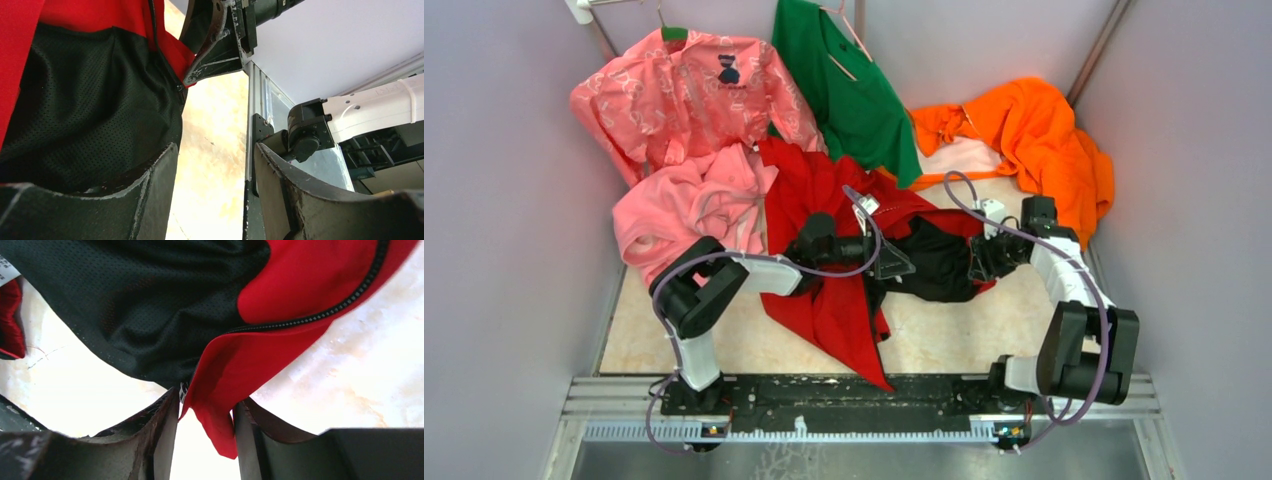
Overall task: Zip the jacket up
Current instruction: Place the jacket at the center of the board, then pick up the jacket from the center of the board.
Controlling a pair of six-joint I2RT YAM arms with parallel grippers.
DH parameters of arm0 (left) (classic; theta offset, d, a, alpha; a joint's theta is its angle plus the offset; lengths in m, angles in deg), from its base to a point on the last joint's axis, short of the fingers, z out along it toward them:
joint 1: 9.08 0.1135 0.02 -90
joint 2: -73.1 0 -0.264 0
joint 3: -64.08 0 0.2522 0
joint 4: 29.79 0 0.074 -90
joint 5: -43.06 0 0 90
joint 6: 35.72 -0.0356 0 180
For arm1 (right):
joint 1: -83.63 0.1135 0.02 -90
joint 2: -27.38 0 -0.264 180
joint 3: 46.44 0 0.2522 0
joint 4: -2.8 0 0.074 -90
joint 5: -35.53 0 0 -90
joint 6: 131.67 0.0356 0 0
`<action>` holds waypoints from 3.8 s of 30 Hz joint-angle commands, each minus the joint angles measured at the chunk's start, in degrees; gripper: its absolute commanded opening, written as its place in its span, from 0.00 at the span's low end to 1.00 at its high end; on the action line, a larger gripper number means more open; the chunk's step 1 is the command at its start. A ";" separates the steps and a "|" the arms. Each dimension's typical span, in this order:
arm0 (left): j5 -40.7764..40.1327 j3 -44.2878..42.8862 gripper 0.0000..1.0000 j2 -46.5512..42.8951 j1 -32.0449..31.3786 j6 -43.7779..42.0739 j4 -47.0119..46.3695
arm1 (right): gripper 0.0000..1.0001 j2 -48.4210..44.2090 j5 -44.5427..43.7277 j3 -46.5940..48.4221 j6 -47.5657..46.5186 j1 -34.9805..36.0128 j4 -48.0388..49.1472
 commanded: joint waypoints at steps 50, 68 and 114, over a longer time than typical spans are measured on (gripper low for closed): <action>1.00 3.90 0.64 -3.16 0.59 -0.20 -9.03 | 0.74 -2.94 -0.41 -1.08 0.43 -8.18 0.88; 1.68 5.53 0.64 -5.89 0.59 -0.27 -9.70 | 0.74 -3.85 -0.69 -1.17 0.30 -8.98 1.14; -15.49 23.90 0.94 -44.39 8.40 4.10 18.40 | 0.67 -6.58 36.37 -13.57 17.10 36.93 22.80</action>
